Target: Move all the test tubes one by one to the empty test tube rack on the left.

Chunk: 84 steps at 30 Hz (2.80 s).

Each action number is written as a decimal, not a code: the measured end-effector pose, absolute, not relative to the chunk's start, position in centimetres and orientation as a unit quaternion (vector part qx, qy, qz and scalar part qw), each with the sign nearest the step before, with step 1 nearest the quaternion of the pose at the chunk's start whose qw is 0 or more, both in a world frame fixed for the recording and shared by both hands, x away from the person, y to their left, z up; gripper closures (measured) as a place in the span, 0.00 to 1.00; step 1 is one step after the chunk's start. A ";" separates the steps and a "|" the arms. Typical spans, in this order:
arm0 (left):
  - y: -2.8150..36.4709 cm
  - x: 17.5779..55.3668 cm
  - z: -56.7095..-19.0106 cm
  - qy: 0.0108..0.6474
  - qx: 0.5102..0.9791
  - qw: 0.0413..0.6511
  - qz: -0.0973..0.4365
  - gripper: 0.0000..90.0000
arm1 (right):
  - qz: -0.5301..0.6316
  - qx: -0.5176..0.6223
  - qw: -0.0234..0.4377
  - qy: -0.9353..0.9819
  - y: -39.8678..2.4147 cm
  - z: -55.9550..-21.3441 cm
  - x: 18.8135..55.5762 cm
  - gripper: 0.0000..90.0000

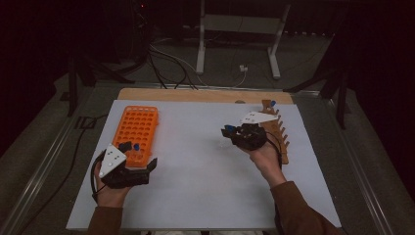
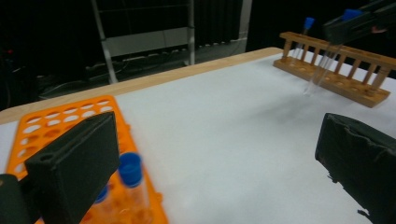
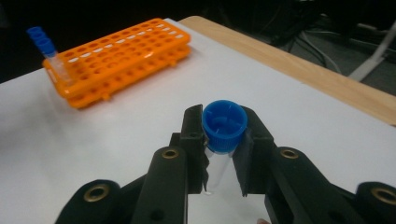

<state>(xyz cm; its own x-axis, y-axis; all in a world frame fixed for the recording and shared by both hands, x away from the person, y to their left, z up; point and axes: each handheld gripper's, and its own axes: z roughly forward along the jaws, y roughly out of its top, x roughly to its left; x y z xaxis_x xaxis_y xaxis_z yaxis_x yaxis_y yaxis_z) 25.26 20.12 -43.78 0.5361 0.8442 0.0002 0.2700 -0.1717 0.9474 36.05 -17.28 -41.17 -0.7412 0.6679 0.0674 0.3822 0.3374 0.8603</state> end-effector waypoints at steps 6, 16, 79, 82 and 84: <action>18.7 25.3 -44.0 0.378 0.722 0.512 0.272 0.01 | 0.474 0.307 0.131 0.815 -15.2 -41.2 35.3 0.84; 15.6 26.0 -44.3 0.357 0.737 0.513 0.256 0.01 | 0.468 0.265 0.109 0.836 -11.5 -40.6 33.6 0.84; 17.7 26.0 -45.4 0.344 0.750 0.520 0.221 0.87 | 0.500 0.289 0.102 0.810 -14.9 -41.2 33.1 0.04; 19.0 25.8 -45.2 0.351 0.745 0.519 0.229 0.87 | 0.498 0.301 0.121 0.804 -16.0 -41.4 33.1 0.03; 19.8 25.6 -45.0 0.359 0.741 0.516 0.238 0.87 | 0.495 0.309 0.135 0.801 -16.7 -41.5 33.1 0.03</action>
<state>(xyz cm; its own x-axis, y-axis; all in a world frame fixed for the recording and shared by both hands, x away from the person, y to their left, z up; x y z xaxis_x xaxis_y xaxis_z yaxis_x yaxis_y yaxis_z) 25.60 19.84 -45.03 0.6296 0.7767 -0.0183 0.2859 -0.2097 0.9350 33.06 -16.74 -41.52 -0.7730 0.6282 0.0887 0.3603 0.3196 0.8764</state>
